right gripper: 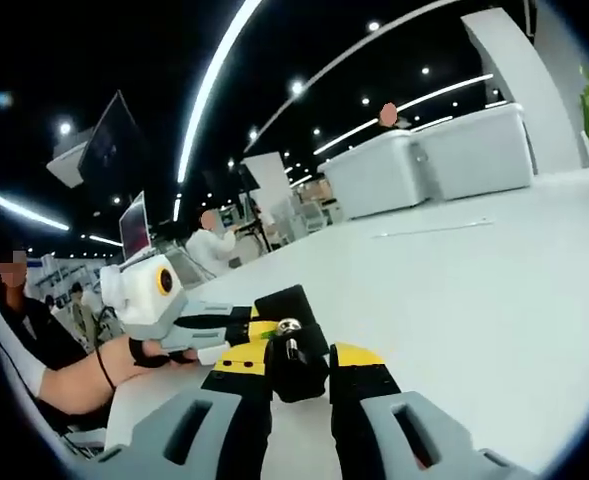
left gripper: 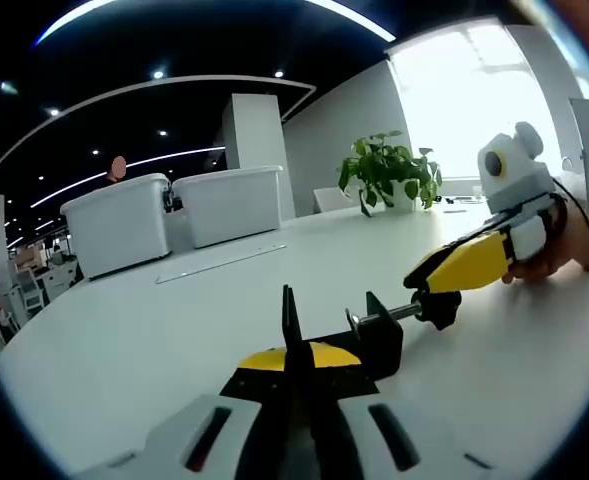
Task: Clamp the fixed fixture on the desktop, loosen the retaining clip, secure it to the edge of the desk, and tighten the retaining clip.
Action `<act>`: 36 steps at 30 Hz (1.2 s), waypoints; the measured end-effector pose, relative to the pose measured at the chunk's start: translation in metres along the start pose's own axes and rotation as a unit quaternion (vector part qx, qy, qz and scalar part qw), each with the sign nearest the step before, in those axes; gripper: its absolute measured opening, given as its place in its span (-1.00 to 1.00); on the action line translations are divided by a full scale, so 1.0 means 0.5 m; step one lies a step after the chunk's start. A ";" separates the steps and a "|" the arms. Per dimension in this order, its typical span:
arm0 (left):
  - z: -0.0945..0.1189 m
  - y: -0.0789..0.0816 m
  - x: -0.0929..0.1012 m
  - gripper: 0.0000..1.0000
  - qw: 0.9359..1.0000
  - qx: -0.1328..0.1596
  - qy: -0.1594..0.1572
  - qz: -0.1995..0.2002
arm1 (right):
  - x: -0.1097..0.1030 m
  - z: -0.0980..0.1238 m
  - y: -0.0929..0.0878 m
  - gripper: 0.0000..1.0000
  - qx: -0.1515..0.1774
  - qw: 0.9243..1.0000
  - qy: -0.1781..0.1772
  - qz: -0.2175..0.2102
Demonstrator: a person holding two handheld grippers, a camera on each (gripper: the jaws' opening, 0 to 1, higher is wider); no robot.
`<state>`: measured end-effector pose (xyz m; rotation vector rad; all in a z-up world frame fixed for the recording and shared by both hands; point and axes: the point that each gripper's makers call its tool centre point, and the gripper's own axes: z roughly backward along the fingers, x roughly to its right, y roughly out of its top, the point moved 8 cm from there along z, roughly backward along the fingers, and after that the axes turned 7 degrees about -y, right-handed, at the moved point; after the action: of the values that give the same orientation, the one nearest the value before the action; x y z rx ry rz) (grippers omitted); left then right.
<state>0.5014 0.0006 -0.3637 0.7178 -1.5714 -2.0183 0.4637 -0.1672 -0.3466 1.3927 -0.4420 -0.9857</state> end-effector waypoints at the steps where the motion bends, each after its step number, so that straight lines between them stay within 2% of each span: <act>1: -0.001 0.000 -0.001 -0.89 1.000 0.000 0.000 0.000 | -0.002 0.001 -0.001 -0.58 0.003 1.000 0.002 0.006; 4: -0.002 0.000 -0.002 -0.89 1.000 0.000 0.000 0.000 | -0.005 0.002 0.000 -0.59 0.011 0.999 0.005 0.040; 7: -0.004 0.001 -0.005 -0.90 1.000 0.000 0.000 0.000 | -0.014 0.005 0.000 -0.60 0.031 0.994 0.004 0.101; 11: -0.006 0.000 -0.007 -0.90 1.000 0.000 0.000 0.000 | -0.028 0.006 0.001 -0.61 0.055 0.976 -0.014 0.211; 14: -0.007 0.000 -0.008 -0.89 1.000 0.000 0.000 0.001 | -0.041 0.006 0.001 -0.62 0.064 0.950 -0.032 0.304; 17: -0.007 0.000 -0.009 -0.89 1.000 -0.001 0.001 0.000 | -0.058 0.004 -0.005 -0.62 0.079 0.899 -0.041 0.429; 18: -0.007 0.000 -0.009 -0.89 1.000 -0.001 0.002 0.000 | -0.060 0.003 -0.009 -0.62 0.081 0.889 -0.046 0.449; 19: -0.006 0.000 -0.007 -0.89 1.000 0.000 0.002 -0.001 | -0.063 0.003 -0.010 -0.62 0.080 0.883 -0.050 0.459; 22: -0.003 -0.002 -0.004 -0.89 1.000 0.000 0.002 -0.001 | -0.054 0.000 -0.007 -0.61 0.079 0.897 -0.050 0.433; 24: -0.003 -0.002 -0.005 -0.89 1.000 0.000 0.002 -0.001 | -0.046 0.000 -0.004 -0.61 0.078 0.917 -0.046 0.388; 25: -0.003 -0.001 -0.005 -0.89 1.000 0.000 0.002 -0.001 | -0.044 0.000 -0.002 -0.62 0.077 0.925 -0.046 0.370; 27: -0.004 -0.001 -0.005 -0.89 1.000 0.000 0.002 0.000 | -0.039 0.005 0.001 -0.61 0.069 0.948 -0.045 0.307; 28: -0.004 -0.001 -0.006 -0.89 1.000 0.000 0.002 -0.001 | -0.038 0.011 0.006 -0.60 0.066 0.958 -0.042 0.277; 30: -0.005 -0.001 -0.007 -0.89 1.000 0.000 0.002 -0.001 | -0.027 0.020 0.031 -0.55 0.090 0.974 -0.024 0.206; 31: -0.005 -0.001 -0.005 -0.89 1.000 0.000 0.001 -0.001 | -0.018 0.021 0.039 -0.55 0.090 0.982 -0.012 0.168; 33: -0.004 -0.001 -0.004 -0.89 1.000 0.000 0.002 -0.001 | 0.000 0.014 0.045 -0.55 0.061 0.992 0.010 0.107; 34: -0.004 -0.001 -0.005 -0.89 1.000 0.000 0.002 -0.001 | 0.004 0.010 0.046 -0.55 0.053 0.994 0.018 0.095; 36: -0.002 -0.001 -0.002 -0.89 1.000 0.001 0.002 -0.003 | 0.009 -0.004 0.049 -0.55 0.045 0.994 0.060 0.075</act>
<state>0.5027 0.0008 -0.3643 0.7274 -1.5698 -2.0182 0.4753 -0.1724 -0.3250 1.4687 -0.4992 -0.7632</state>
